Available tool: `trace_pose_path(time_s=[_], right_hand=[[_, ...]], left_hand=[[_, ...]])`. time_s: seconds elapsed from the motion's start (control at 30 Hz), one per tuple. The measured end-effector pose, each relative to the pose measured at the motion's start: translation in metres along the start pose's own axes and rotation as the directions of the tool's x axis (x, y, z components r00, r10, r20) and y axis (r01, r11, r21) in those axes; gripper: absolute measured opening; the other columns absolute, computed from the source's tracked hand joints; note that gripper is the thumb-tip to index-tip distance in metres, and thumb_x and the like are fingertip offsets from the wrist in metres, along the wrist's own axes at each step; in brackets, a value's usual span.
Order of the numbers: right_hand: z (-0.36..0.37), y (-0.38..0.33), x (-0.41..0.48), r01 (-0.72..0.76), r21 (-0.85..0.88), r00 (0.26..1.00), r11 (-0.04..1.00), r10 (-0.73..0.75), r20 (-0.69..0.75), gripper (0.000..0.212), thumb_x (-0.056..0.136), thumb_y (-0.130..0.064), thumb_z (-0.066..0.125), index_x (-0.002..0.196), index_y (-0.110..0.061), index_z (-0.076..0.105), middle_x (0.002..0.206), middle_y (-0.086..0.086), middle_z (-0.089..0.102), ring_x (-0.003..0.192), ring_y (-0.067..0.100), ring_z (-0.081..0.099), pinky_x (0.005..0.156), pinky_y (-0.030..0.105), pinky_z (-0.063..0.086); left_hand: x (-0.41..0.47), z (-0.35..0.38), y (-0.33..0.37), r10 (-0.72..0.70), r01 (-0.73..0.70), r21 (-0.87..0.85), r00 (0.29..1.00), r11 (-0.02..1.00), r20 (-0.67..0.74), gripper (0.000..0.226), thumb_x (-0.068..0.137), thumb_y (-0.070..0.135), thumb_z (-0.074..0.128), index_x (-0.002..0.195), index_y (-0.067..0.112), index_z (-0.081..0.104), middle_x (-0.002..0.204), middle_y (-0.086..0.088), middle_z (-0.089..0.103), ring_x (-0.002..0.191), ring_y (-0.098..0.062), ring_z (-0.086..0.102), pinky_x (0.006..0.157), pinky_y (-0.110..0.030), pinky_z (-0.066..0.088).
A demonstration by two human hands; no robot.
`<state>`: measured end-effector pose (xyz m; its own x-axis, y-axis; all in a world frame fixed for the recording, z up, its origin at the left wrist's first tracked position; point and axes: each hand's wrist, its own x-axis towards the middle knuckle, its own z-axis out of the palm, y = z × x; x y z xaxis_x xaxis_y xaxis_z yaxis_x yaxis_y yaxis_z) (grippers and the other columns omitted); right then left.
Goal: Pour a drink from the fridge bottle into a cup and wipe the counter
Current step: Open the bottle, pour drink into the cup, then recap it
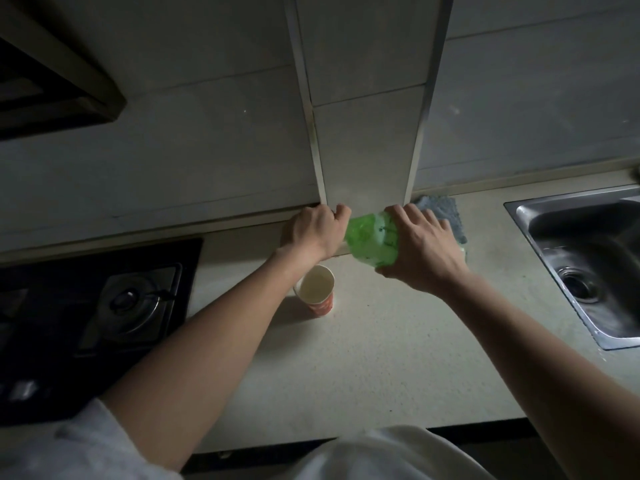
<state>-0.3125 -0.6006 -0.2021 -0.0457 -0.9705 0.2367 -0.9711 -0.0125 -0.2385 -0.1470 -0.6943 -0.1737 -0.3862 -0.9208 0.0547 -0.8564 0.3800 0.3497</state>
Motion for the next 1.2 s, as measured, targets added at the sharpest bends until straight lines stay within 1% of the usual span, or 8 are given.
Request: trace_pose_path(time_s=[0.17,0.3,0.5,0.63,0.9,1.0,1.1,1.2], right_hand=[[-0.004,0.005,0.002,0.008,0.079,0.999,0.997,-0.011,0.031,0.097,0.055,-0.051,0.086,0.134,-0.021,0.039,0.12,0.003,0.054,0.104,0.024,0.05,0.088,0.043,0.043],[-0.005,0.005,0.001,-0.01,0.165,0.997,0.986,-0.003,0.077,0.097,0.053,-0.05,0.087,0.133,-0.023,0.04,0.121,0.002,0.054,0.107,0.025,0.051,0.091,0.046,0.044],[-0.005,0.011,0.002,-0.044,0.357,0.995,0.933,0.009,0.099,0.094,0.048,-0.048,0.089,0.127,-0.023,0.045,0.118,-0.003,0.057,0.103,0.02,0.055,0.089,0.049,0.051],[-0.005,0.013,0.002,-0.052,0.442,0.993,0.896,0.0,0.116,0.089,0.046,-0.053,0.085,0.119,-0.024,0.046,0.112,-0.005,0.057,0.097,0.018,0.058,0.081,0.045,0.056],[-0.004,0.018,0.006,-0.016,0.535,0.992,0.845,-0.054,0.115,0.087,0.05,-0.048,0.09,0.121,-0.02,0.048,0.109,-0.009,0.058,0.094,0.013,0.06,0.079,0.034,0.056],[-0.007,0.02,0.007,-0.034,0.59,0.987,0.807,-0.066,0.146,0.086,0.052,-0.052,0.087,0.122,-0.023,0.048,0.106,-0.012,0.06,0.092,0.008,0.063,0.078,0.032,0.058],[-0.012,0.021,0.008,-0.057,0.675,0.979,0.735,-0.091,0.183,0.081,0.055,-0.053,0.087,0.122,-0.025,0.05,0.104,-0.011,0.065,0.088,0.005,0.067,0.076,0.033,0.061],[-0.013,0.017,0.01,-0.07,0.767,0.972,0.638,-0.129,0.197,0.078,0.059,-0.049,0.088,0.122,-0.022,0.052,0.102,-0.007,0.07,0.087,0.005,0.07,0.075,0.035,0.061]], left_hand=[[-0.003,0.006,-0.004,0.074,-0.082,-0.043,0.984,0.996,-0.16,0.06,0.099,0.032,0.025,0.055,0.004,0.054,0.07,-0.029,0.065,0.063,-0.04,0.062,0.053,-0.035,0.038],[-0.003,0.007,-0.008,0.117,-0.128,-0.057,0.978,0.99,-0.171,0.061,0.093,0.034,0.016,0.049,0.005,0.047,0.06,-0.028,0.061,0.055,-0.04,0.06,0.051,-0.037,0.042],[0.004,-0.001,-0.003,0.234,-0.246,-0.023,0.942,0.969,-0.24,0.065,0.095,0.033,0.017,0.048,0.003,0.049,0.056,-0.026,0.06,0.049,-0.037,0.056,0.051,-0.035,0.035],[0.009,-0.005,-0.001,0.295,-0.305,-0.004,0.925,0.952,-0.241,0.068,0.094,0.036,0.014,0.048,0.002,0.053,0.05,-0.025,0.057,0.044,-0.035,0.053,0.049,-0.035,0.037],[0.014,-0.013,0.002,0.406,-0.431,-0.034,0.871,0.902,-0.277,0.056,0.097,0.027,0.023,0.043,0.019,0.036,0.038,-0.011,0.044,0.033,-0.025,0.039,0.049,-0.025,0.024],[0.019,-0.013,0.002,0.42,-0.444,-0.007,0.852,0.896,-0.314,0.057,0.097,0.026,0.025,0.045,0.011,0.043,0.042,-0.02,0.05,0.037,-0.034,0.049,0.05,-0.027,0.025],[0.022,-0.013,0.0,0.403,-0.42,0.02,0.857,0.907,-0.32,0.064,0.096,0.03,0.025,0.055,-0.003,0.06,0.054,-0.025,0.062,0.049,-0.04,0.06,0.048,-0.035,0.043],[0.016,-0.024,0.002,0.404,-0.426,0.027,0.834,0.904,-0.375,0.062,0.098,0.032,0.028,0.058,0.0,0.063,0.057,-0.021,0.064,0.051,-0.039,0.06,0.048,-0.039,0.046]])
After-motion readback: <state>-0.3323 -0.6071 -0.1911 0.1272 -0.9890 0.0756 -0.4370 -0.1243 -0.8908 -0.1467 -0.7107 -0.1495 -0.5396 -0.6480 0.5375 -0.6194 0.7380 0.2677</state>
